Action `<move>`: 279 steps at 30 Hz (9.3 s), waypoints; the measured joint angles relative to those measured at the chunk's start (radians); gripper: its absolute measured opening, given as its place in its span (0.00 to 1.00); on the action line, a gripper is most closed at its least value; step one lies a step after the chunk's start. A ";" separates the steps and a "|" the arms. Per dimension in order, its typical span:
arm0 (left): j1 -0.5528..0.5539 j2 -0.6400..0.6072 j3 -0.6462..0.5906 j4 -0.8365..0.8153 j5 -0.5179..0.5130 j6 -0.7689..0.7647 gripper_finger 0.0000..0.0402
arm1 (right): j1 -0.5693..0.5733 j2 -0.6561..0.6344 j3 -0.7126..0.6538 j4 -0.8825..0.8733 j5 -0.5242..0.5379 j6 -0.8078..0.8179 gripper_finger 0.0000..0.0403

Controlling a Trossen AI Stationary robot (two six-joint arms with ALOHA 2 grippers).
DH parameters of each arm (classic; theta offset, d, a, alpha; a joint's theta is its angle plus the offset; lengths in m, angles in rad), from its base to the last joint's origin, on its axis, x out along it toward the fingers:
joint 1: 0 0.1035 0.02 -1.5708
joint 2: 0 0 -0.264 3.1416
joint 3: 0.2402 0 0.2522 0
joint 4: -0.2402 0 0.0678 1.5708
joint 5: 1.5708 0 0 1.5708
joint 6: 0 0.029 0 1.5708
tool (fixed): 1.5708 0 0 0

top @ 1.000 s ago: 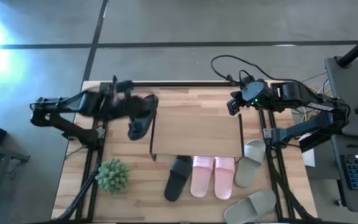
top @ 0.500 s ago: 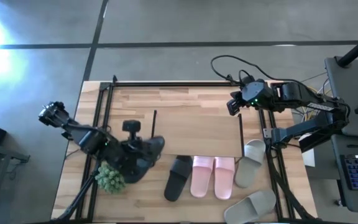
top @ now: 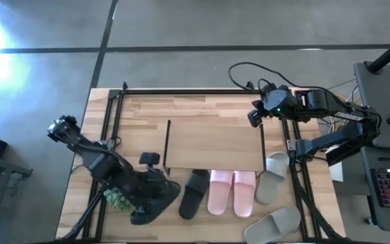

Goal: Pick and place slides into the shelf
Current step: Put the black slide under the shelf, then adjust the pink and black slides under the shelf

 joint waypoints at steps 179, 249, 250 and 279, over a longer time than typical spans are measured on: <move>-0.139 0.127 -0.502 0.394 0.117 -1.220 0.00 | 0.817 -0.114 -0.167 -0.036 -0.341 0.692 0.03; -0.206 0.404 -0.500 0.770 -0.181 -0.726 0.00 | 0.705 0.872 0.159 0.637 -0.516 0.365 0.03; -0.206 0.404 -0.497 0.768 -0.181 -0.726 0.00 | 0.705 0.872 0.154 0.644 -0.516 0.359 0.03; -0.268 0.366 -0.501 0.749 -0.179 -0.753 0.00 | 0.685 1.019 0.149 0.810 -0.437 0.351 0.03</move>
